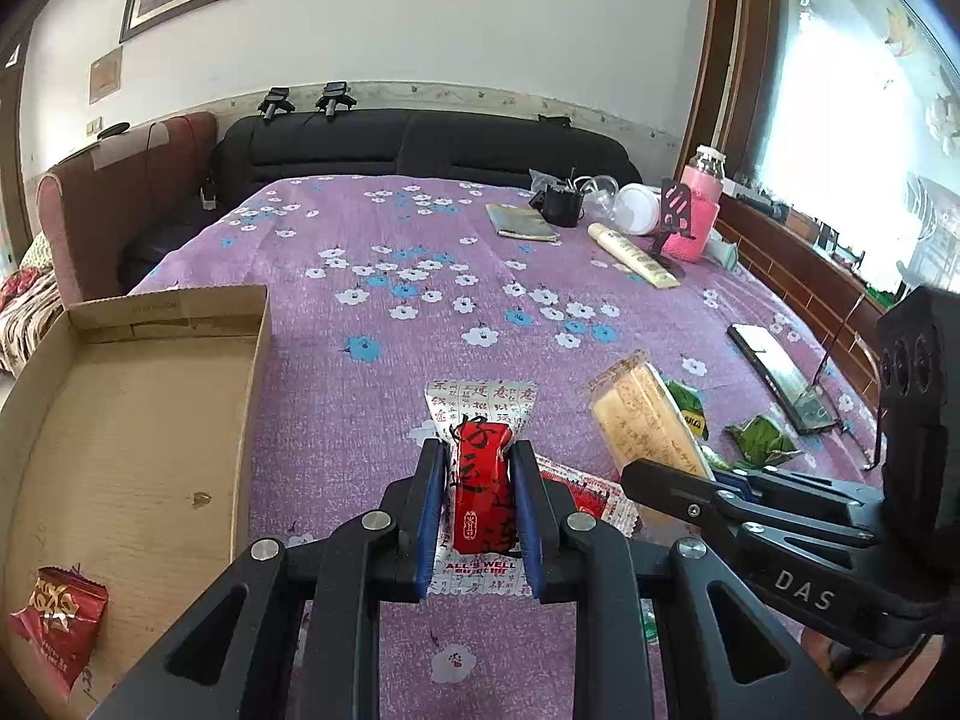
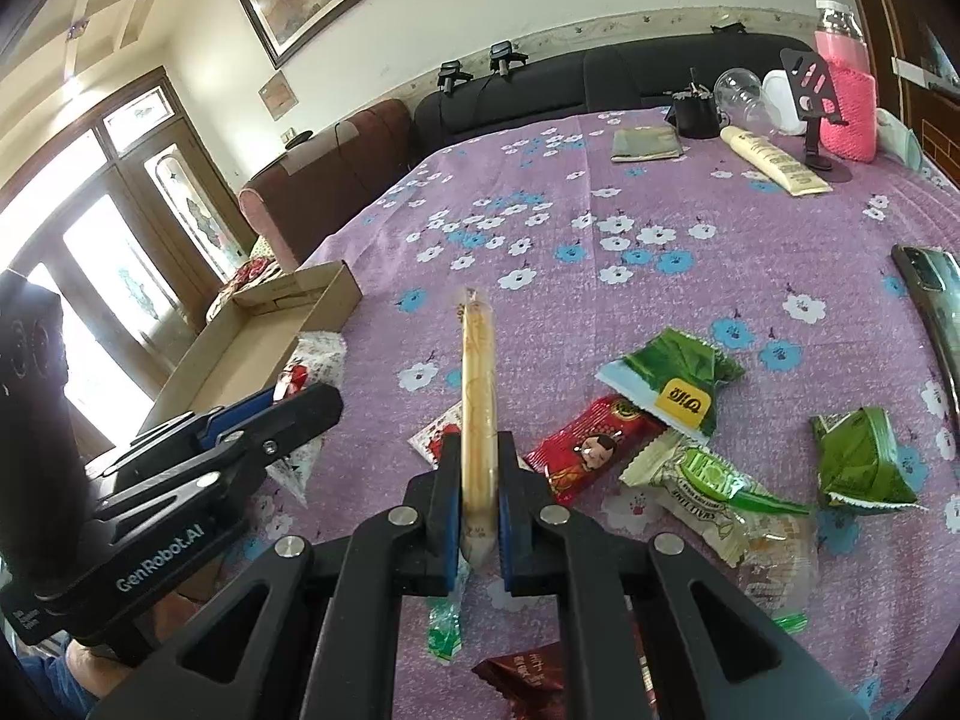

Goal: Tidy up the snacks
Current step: 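Lift the white-wrapped candy and wafer bar with both tools, then carry the candy and wafer bar over the box and open both tools, then move the right tool back toward the snack pile while the left tool withdraws from the box, then grasp the clear green-twist candy with the left tool while the right tool grasps the green-striped packet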

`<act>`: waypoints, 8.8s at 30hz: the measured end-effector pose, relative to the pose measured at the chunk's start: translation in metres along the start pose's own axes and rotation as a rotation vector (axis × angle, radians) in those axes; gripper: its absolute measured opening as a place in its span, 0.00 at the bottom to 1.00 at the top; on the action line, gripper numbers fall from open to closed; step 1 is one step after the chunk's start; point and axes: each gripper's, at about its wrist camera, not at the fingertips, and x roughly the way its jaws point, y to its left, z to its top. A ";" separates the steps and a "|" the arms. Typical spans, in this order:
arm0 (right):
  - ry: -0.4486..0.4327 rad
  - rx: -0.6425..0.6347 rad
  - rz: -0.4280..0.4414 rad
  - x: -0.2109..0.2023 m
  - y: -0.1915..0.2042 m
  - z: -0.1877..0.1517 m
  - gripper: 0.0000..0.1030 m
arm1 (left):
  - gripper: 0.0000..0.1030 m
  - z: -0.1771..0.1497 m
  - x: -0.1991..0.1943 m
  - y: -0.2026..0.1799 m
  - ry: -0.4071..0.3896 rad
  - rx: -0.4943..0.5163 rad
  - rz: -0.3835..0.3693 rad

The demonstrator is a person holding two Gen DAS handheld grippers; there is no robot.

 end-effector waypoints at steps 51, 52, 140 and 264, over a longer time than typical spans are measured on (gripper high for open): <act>0.117 -0.262 0.249 0.068 0.195 -0.025 0.09 | 0.23 -0.033 -0.064 0.176 -0.046 -0.335 0.202; 0.122 -0.257 0.250 0.069 0.193 -0.026 0.09 | 0.23 -0.032 -0.064 0.176 -0.046 -0.334 0.205; 0.007 -0.004 0.091 0.002 0.093 0.003 0.85 | 0.45 -0.032 -0.069 0.172 -0.079 -0.325 0.242; 0.032 -0.100 -0.059 -0.025 -0.014 0.003 0.23 | 0.22 -0.012 0.014 -0.029 0.091 0.033 -0.042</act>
